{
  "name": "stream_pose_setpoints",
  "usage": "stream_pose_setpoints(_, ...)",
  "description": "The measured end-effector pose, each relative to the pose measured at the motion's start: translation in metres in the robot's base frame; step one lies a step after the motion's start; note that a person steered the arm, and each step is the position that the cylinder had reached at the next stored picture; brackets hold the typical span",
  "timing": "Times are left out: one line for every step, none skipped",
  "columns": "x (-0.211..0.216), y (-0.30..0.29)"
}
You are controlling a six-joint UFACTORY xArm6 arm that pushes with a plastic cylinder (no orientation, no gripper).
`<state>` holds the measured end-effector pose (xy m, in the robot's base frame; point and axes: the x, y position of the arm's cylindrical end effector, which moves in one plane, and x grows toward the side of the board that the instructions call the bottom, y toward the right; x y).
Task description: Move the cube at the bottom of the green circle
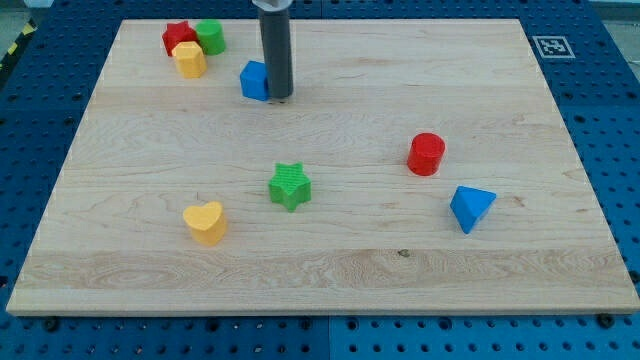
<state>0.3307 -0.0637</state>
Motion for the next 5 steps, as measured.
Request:
stream_pose_setpoints(-0.02, -0.018)
stream_pose_setpoints(0.003, -0.011)
stream_pose_setpoints(0.055, 0.01)
stream_pose_setpoints(0.037, -0.003)
stream_pose_setpoints(-0.008, -0.027)
